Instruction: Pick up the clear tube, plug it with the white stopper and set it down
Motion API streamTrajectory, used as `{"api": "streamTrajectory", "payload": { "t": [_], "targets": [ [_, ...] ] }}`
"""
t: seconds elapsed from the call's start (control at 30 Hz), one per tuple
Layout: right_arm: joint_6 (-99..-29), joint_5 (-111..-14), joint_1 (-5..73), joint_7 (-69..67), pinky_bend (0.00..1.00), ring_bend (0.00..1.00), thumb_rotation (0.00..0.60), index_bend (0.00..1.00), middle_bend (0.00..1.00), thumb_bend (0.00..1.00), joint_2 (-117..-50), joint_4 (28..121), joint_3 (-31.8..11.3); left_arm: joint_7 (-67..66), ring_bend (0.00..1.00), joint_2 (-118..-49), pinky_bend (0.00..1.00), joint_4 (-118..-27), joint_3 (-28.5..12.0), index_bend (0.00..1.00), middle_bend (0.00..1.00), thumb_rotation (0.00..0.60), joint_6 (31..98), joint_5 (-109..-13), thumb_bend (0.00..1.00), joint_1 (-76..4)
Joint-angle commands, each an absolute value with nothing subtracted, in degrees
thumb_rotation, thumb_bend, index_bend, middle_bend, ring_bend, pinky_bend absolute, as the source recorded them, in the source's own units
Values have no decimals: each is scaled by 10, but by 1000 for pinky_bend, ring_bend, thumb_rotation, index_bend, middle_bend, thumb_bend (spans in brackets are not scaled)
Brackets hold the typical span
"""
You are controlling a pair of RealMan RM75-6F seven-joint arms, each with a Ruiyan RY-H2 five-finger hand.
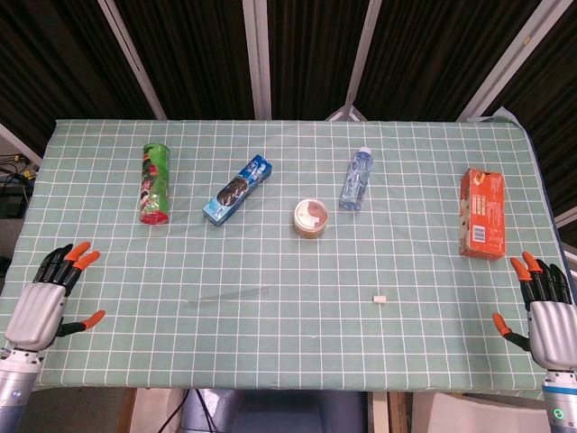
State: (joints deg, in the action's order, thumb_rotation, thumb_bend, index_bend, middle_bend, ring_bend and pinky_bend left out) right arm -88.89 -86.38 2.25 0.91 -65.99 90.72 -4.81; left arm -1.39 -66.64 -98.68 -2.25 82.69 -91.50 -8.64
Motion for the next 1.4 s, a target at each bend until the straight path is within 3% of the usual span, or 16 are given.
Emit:
{"api": "streamTrajectory", "payload": {
  "t": [0.03, 0.3, 0.5, 0.93, 1.4],
  "targets": [
    [-888, -864, 23, 10, 0, 0, 600, 0, 0, 299, -661, 907, -48, -60, 0, -680, 0, -1025, -29, 187, 81, 600, 777, -900, 208, -117],
    [-888, -861, 22, 6, 0, 0, 600, 0, 0, 299, -659, 909, -49, -146, 0, -719, 0, -1040, -43, 248, 167, 600, 685, -865, 267, -178],
    [-888, -860, 22, 3, 0, 0, 600, 0, 0, 299, -658, 909, -50, -228, 0, -781, 0, -1043, -57, 282, 231, 600, 663, -804, 273, -200],
    [-887, -859, 20, -2, 0, 0, 600, 0, 0, 300, -656, 912, -49, -384, 0, -925, 0, -1024, -88, 323, 267, 600, 673, -660, 312, -241],
    [-884, -859, 21, -9, 0, 0, 600, 0, 0, 299, -654, 913, -49, -457, 2, -1022, 0, -975, -109, 380, 310, 600, 705, -580, 332, -279]
  ]
}}
